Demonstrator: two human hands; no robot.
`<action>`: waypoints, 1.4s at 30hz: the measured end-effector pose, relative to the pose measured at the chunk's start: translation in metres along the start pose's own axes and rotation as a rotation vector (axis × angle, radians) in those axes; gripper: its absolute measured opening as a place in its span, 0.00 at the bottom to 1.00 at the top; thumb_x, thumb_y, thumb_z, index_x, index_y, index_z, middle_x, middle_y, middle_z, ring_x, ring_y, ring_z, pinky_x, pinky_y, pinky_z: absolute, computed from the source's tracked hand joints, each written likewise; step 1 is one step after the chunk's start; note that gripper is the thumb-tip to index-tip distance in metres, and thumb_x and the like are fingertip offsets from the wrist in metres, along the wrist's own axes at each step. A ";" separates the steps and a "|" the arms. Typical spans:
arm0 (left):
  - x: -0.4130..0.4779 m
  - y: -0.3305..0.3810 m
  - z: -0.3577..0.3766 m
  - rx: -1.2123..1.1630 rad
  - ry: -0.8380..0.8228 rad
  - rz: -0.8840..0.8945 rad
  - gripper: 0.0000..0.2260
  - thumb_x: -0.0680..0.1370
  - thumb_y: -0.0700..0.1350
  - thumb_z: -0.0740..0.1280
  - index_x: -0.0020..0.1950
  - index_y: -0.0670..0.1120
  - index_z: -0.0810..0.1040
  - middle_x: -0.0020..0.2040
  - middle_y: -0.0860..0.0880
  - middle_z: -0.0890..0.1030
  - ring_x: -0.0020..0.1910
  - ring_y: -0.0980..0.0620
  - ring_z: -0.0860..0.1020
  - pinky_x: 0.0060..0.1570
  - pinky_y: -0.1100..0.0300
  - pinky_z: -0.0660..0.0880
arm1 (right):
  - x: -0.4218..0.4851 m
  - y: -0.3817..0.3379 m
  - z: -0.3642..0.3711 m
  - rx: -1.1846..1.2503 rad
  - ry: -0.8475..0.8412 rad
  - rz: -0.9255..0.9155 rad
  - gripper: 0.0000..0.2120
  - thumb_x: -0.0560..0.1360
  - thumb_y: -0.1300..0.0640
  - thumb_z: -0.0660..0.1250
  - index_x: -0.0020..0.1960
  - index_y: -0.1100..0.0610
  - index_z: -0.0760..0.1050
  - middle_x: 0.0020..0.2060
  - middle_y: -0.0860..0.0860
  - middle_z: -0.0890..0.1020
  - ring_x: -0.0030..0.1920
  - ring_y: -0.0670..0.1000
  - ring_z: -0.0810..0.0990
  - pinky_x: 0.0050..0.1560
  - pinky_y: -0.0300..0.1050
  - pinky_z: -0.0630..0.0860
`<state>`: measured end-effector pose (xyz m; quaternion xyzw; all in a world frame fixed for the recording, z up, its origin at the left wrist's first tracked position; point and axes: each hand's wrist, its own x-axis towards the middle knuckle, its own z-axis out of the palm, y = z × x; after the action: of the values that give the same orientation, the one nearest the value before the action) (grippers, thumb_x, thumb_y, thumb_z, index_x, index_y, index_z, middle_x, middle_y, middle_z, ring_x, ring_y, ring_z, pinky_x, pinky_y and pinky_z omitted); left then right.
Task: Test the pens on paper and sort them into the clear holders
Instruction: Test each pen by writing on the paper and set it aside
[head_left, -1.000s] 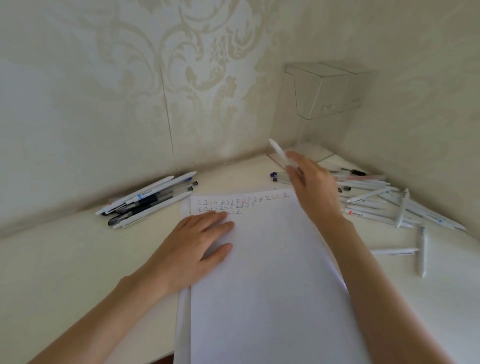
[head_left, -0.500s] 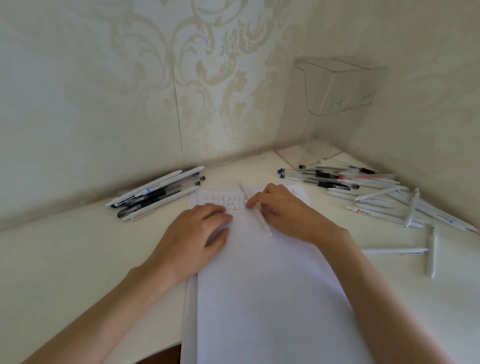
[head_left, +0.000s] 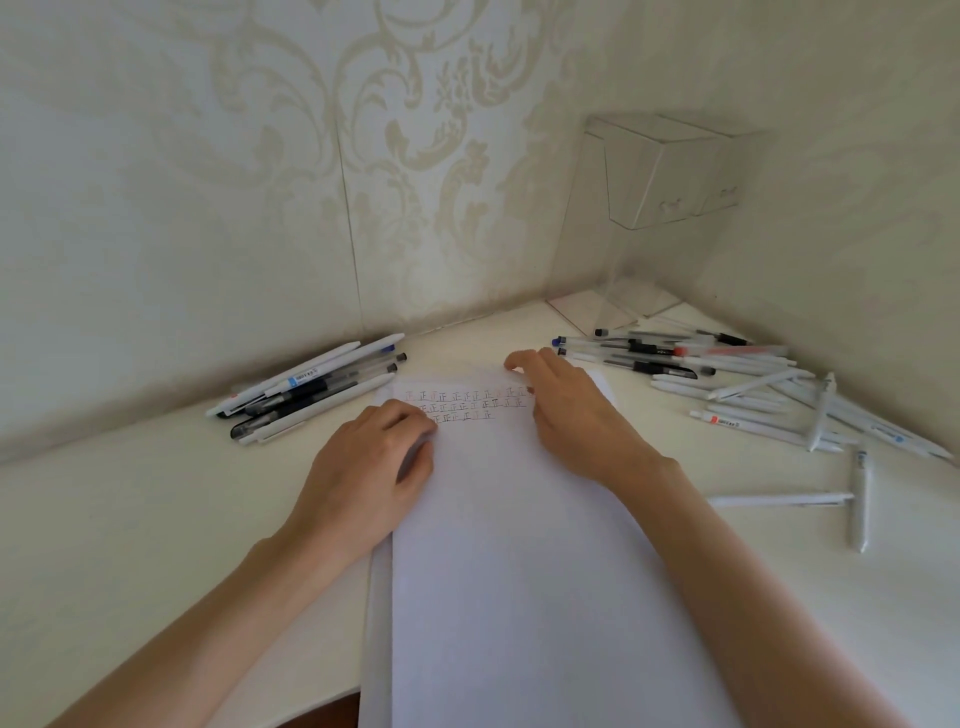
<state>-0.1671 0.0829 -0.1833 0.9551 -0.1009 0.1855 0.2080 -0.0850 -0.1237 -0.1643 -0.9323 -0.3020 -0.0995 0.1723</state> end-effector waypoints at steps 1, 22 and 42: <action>0.000 0.000 0.000 0.001 -0.002 0.001 0.09 0.73 0.45 0.62 0.48 0.46 0.81 0.48 0.53 0.79 0.46 0.50 0.78 0.41 0.62 0.69 | -0.001 -0.001 -0.001 0.009 0.033 0.012 0.17 0.74 0.63 0.53 0.61 0.58 0.70 0.46 0.52 0.71 0.45 0.53 0.70 0.47 0.46 0.65; -0.003 0.004 0.002 0.001 -0.210 0.308 0.18 0.78 0.53 0.55 0.60 0.47 0.77 0.61 0.51 0.76 0.60 0.53 0.72 0.59 0.61 0.65 | 0.003 -0.009 -0.002 0.015 0.483 -0.023 0.24 0.69 0.37 0.65 0.38 0.60 0.75 0.35 0.51 0.75 0.31 0.51 0.72 0.33 0.44 0.68; -0.002 0.004 0.003 0.020 -0.313 0.313 0.22 0.78 0.57 0.52 0.66 0.49 0.73 0.67 0.51 0.72 0.65 0.52 0.69 0.64 0.65 0.55 | 0.009 -0.030 0.005 0.664 0.259 0.512 0.16 0.71 0.62 0.65 0.33 0.55 0.59 0.26 0.46 0.62 0.25 0.44 0.60 0.25 0.35 0.57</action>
<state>-0.1693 0.0781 -0.1854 0.9470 -0.2770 0.0659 0.1490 -0.0950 -0.0944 -0.1581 -0.8510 -0.0527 -0.0668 0.5183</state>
